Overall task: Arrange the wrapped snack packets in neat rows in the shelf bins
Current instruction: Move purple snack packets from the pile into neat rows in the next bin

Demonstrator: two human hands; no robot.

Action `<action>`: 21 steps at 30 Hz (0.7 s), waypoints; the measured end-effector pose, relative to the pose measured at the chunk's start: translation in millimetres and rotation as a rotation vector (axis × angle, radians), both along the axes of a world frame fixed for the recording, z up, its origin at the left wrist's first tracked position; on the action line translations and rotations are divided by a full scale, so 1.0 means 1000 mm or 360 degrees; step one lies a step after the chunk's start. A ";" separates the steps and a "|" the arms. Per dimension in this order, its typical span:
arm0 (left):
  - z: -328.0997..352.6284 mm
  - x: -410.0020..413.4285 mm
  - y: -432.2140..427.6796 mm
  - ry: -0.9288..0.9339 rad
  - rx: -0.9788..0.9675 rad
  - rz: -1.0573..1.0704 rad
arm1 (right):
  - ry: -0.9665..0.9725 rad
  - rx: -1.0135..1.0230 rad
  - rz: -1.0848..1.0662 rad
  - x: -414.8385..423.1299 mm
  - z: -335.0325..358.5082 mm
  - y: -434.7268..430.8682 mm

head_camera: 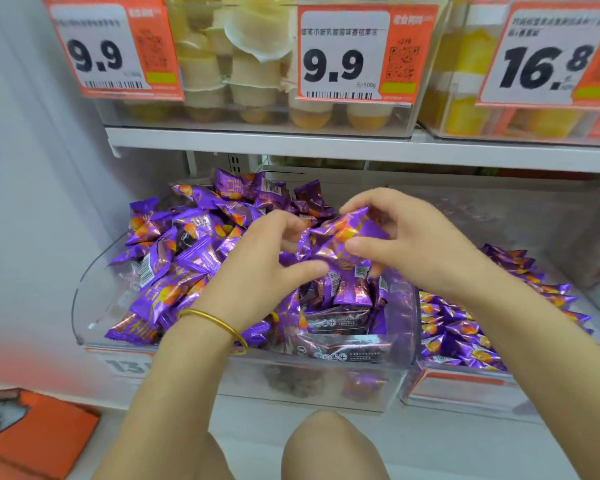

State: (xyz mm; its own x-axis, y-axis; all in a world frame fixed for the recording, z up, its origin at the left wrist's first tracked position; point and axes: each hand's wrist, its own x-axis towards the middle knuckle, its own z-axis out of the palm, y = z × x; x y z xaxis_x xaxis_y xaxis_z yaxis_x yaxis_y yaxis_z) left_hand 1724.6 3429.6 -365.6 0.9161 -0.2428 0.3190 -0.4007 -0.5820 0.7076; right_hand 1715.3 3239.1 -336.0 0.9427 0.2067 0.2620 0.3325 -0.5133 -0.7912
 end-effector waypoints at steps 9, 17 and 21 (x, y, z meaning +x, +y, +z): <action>-0.001 0.002 0.013 -0.0038 0.0619 -0.0085 | 0.0032 0.0346 -0.0020 -0.021 -0.009 -0.004; 0.015 -0.009 -0.006 0.0450 -0.0818 -0.0174 | 0.0411 0.1153 0.0141 -0.042 -0.011 0.001; 0.016 -0.015 -0.022 0.0614 -0.1224 -0.0320 | 0.0392 0.1238 0.0070 -0.044 -0.011 -0.002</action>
State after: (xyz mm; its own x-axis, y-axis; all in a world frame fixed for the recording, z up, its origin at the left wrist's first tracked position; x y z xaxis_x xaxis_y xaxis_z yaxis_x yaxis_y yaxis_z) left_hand 1710.1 3407.2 -349.3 0.9568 -0.2561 0.1377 -0.0966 0.1666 0.9813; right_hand 1670.8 3237.1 -347.0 0.9872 0.0893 0.1324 0.1098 0.2227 -0.9687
